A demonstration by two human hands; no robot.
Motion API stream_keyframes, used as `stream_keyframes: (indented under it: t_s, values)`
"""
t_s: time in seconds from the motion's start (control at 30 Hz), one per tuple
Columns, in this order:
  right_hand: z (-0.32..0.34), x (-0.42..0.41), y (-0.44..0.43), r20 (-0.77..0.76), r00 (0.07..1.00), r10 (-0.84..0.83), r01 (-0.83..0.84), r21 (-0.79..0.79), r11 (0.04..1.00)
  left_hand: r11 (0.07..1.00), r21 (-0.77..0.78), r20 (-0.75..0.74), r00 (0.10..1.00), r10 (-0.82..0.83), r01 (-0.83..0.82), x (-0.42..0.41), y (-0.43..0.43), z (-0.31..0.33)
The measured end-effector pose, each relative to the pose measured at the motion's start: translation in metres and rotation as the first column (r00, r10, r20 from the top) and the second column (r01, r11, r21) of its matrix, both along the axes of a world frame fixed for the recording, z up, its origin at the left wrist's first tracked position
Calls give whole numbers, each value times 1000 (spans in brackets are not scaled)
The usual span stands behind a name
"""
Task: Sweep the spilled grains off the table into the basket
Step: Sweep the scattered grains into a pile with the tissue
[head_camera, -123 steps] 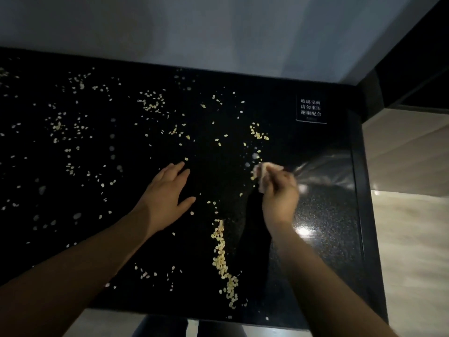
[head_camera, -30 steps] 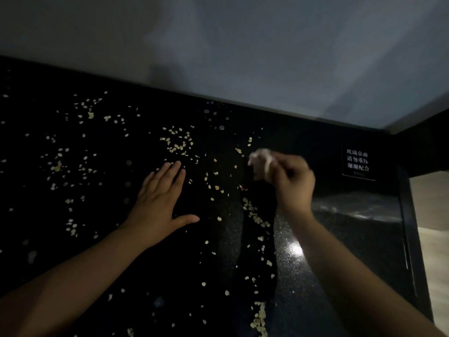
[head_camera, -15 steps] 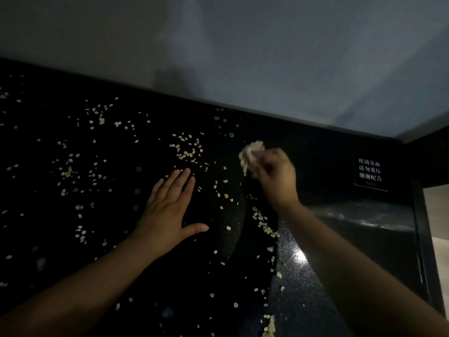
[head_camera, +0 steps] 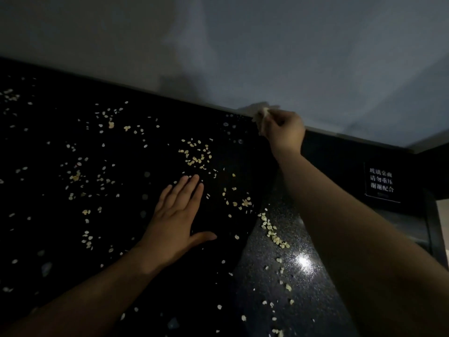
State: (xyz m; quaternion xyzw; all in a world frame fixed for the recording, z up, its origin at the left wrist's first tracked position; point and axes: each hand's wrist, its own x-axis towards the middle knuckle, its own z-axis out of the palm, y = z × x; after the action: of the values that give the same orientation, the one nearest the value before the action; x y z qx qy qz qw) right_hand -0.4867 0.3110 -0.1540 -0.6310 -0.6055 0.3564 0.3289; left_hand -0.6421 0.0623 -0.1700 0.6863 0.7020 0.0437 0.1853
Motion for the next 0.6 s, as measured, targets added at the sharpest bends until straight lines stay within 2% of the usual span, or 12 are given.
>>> stream_keyframes:
  t_s: [0.07, 0.13, 0.2, 0.3, 0.37, 0.43, 0.6]
  values:
    - [-11, -8, -2, 106, 994, 39, -37, -20, 999, 1000, 0, -4, 1000, 1, -1, 0, 1, -1]
    - [-9, -10, -19, 148, 984, 96, -101, 26, 995, 1000, -1, -16, 1000, -7, 7, 0, 1, -2]
    - [-3, -3, -45, 166, 958, 232, -242, 39, 969, 1000, -2, -21, 1000, -10, 10, 0, 0, -2]
    - [1, 20, -91, 154, 878, 454, -460, 9, 888, 1000, -6, -41, 999, -12, 11, 1, 0, -1]
    - [6, 35, -114, 99, 846, 524, -522, -44, 852, 1000, -8, -41, 999, -7, 6, 1, 0, 0]
    - [11, 40, -116, 5, 874, 486, -484, -81, 871, 1000, -11, -35, 999, -11, 11, 2, 1, 0]
    - [15, -1, -45, -79, 960, 267, -263, 58, 963, 1000, 16, -29, 999, -18, 18, 1, 0, -1]
